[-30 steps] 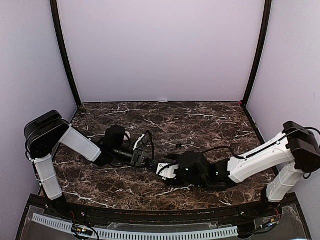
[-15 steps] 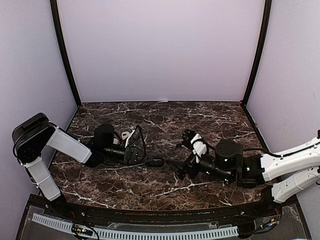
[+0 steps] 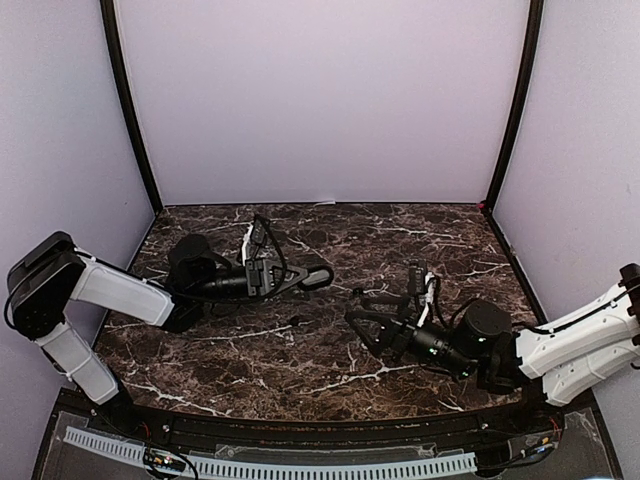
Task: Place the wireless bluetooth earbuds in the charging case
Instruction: Pass from the left arm to the right
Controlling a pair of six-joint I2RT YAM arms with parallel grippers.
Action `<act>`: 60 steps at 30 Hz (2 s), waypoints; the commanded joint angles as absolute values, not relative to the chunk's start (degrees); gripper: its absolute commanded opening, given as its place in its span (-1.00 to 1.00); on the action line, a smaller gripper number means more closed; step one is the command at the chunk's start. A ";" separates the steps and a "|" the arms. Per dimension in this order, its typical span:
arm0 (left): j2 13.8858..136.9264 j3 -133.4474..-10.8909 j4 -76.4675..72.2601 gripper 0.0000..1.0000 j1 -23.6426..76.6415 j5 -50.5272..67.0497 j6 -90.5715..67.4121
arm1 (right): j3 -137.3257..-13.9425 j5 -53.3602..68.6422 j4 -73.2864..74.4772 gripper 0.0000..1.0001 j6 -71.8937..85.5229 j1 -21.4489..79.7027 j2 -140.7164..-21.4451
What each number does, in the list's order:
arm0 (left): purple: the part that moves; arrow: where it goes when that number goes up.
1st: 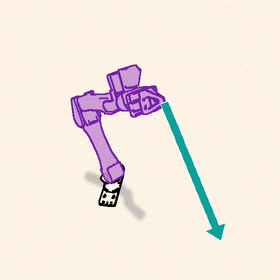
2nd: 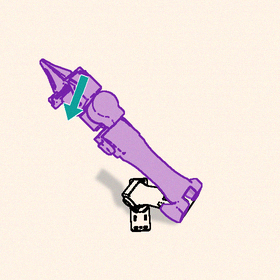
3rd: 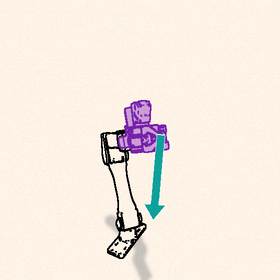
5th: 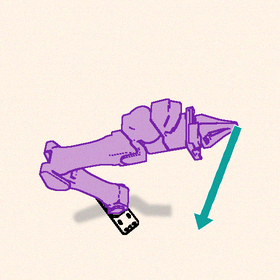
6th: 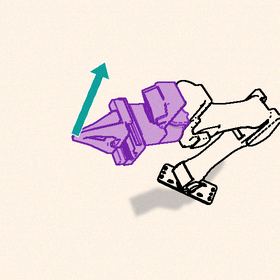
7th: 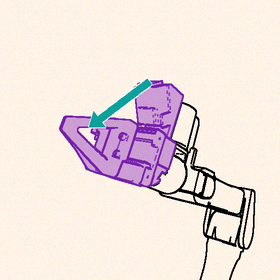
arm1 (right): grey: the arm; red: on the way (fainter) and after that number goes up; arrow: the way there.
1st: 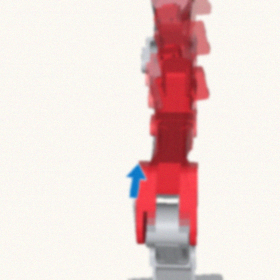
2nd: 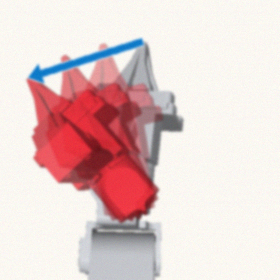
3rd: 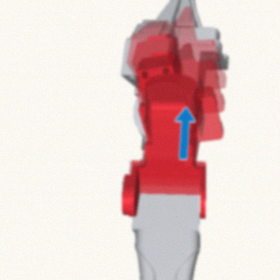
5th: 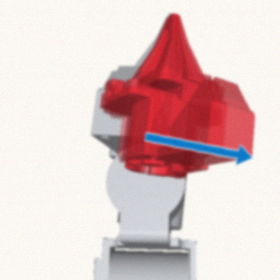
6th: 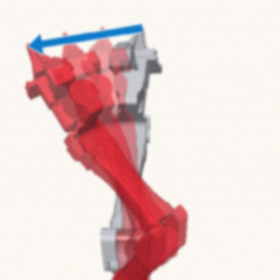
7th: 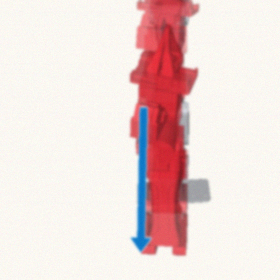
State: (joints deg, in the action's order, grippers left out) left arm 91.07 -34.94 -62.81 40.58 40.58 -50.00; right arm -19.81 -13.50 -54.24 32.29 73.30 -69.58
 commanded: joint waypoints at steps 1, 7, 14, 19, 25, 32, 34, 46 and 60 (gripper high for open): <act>90.23 -36.30 -73.14 -0.74 42.94 34.91 -60.17 | -22.70 -12.88 -69.91 0.57 34.77 72.77 -73.07; 86.23 -35.85 -74.89 -0.74 45.78 28.68 -61.83 | -26.22 -14.70 -75.01 0.58 40.12 71.41 -78.36; 82.00 -36.21 -72.99 -0.74 47.24 27.66 -62.84 | -30.64 -10.42 -75.50 0.42 42.60 69.12 -81.50; 80.49 -36.50 -71.44 -0.74 48.11 27.82 -62.93 | -35.39 -5.88 -73.44 0.35 40.85 68.80 -83.53; 79.83 -36.00 -71.86 -0.74 48.77 28.17 -62.58 | -38.75 -6.14 -70.62 0.23 41.74 68.66 -85.23; 77.89 -34.62 -72.34 -0.74 48.78 27.24 -61.67 | -39.11 -9.12 -68.53 0.16 42.69 68.62 -85.17; 77.32 -34.36 -72.17 -0.74 48.86 27.20 -61.44 | -39.05 -8.94 -69.18 0.11 42.64 68.57 -85.44; 76.88 -33.25 -73.75 -0.73 49.22 27.53 -62.67 | -42.17 -3.82 -69.92 0.00 40.99 68.24 -87.74; 74.49 -32.22 -70.05 -0.30 49.30 27.07 -60.82 | -40.73 -3.72 -66.91 -0.66 38.80 68.16 -84.57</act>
State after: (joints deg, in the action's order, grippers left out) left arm 76.75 -33.12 -71.24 49.04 27.40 -62.61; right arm -41.60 -3.66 -67.46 41.41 68.45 -87.39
